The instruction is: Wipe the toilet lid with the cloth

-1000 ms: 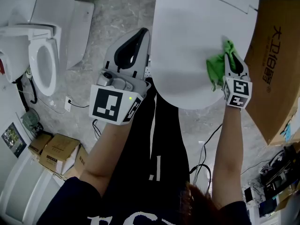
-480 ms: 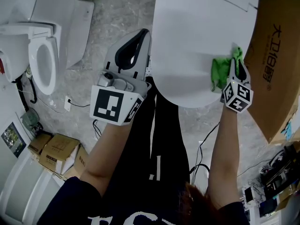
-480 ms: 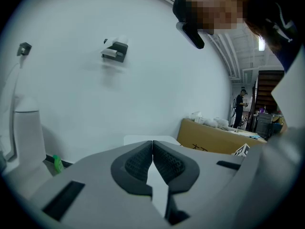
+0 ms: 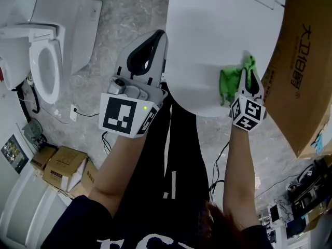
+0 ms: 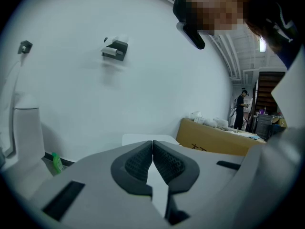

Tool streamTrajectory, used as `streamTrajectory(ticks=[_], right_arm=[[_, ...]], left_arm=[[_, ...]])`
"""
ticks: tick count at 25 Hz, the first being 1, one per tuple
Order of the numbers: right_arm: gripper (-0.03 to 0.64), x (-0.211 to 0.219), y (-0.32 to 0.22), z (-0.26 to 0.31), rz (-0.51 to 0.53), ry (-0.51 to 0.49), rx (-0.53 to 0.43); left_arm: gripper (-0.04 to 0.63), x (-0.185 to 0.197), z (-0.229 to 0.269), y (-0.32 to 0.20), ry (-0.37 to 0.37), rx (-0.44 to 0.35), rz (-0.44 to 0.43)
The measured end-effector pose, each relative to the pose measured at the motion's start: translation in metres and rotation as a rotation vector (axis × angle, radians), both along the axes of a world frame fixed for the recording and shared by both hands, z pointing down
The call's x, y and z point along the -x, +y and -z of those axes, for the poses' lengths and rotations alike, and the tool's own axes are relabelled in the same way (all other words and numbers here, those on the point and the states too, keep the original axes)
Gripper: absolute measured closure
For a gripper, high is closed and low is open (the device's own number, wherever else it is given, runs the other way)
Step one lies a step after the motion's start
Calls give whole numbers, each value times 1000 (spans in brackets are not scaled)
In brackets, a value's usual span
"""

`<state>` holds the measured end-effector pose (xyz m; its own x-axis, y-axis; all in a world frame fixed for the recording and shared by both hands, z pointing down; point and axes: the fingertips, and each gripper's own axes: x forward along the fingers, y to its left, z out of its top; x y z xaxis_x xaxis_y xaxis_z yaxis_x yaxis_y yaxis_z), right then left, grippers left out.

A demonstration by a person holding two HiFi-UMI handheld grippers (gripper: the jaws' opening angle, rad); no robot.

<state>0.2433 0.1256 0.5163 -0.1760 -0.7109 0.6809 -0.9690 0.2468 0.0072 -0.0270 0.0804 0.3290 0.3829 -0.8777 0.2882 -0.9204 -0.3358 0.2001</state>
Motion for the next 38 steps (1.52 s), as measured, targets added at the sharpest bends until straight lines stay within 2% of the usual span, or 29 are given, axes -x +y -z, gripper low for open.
streamTrajectory(ticks=[11,24,32,38], right_arm=[[534,111,15,4,279,-44,20],[534,230,49,5,611,-76,58],[534,263,71,4,772,-65,69],[534,272,96,3,987,-58,95]], left_arm=[[574,4,2,-3,-2,-5,1],[574,35,2,3,-18,-3,48],[574,47,-2,5,-21,2,65],[574,43,-3,3,-31,2,46]])
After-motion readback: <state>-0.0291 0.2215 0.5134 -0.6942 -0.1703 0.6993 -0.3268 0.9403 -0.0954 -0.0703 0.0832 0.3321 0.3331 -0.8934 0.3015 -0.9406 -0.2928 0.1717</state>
